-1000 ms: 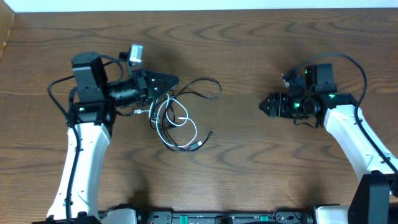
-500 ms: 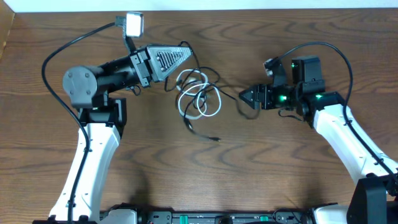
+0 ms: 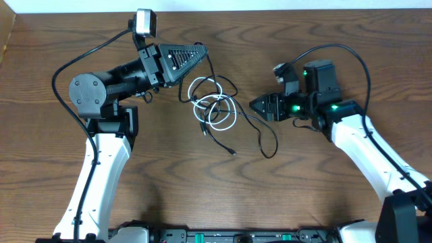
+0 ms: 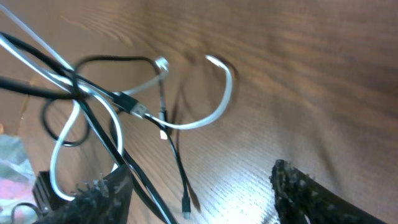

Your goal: Untangle cables

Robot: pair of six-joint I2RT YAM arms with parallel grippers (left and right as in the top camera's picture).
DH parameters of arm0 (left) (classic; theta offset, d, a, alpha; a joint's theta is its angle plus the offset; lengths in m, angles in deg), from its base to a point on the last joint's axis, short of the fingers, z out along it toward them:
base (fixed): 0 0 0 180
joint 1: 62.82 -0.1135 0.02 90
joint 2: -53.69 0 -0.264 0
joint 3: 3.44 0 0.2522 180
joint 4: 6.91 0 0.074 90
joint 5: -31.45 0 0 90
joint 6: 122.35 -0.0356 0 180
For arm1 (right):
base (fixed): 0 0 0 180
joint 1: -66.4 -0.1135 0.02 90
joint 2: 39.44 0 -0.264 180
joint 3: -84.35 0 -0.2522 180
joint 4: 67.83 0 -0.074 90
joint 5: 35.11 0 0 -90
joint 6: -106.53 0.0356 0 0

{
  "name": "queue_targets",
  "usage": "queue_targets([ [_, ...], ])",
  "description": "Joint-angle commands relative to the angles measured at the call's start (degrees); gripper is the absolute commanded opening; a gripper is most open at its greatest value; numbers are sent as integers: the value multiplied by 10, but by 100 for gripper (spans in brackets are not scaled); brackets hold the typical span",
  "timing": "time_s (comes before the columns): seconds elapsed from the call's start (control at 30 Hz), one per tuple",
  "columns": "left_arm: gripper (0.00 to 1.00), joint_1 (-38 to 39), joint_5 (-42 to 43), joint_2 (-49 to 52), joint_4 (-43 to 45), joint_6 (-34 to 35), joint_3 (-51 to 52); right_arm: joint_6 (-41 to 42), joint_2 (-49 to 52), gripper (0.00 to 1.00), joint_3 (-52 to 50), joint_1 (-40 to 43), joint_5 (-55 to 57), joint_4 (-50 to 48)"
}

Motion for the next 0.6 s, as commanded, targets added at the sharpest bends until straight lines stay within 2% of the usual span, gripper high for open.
queue_targets([
  [0.0,8,1,-2,-5,5,11,-8,-20,24,65,4,-7,9,13],
  [0.23,7,1,30,3,5,10,-8,-110,72,63,4,-13,-12,92],
  [0.27,7,1,34,5,5,10,-8,-115,80,59,4,-13,-13,100],
  [0.33,8,1,43,7,3,9,-8,-116,94,43,4,-13,-13,107],
  [0.37,7,1,47,9,3,3,-8,-116,96,34,4,-13,-12,107],
  [0.4,8,1,52,10,2,-11,-8,-116,96,20,4,-13,-12,107],
  [0.47,8,1,68,14,-15,-62,-8,-118,94,2,7,-11,1,105],
  [0.57,7,1,103,23,-84,-163,-8,-117,84,1,21,-3,38,112],
])
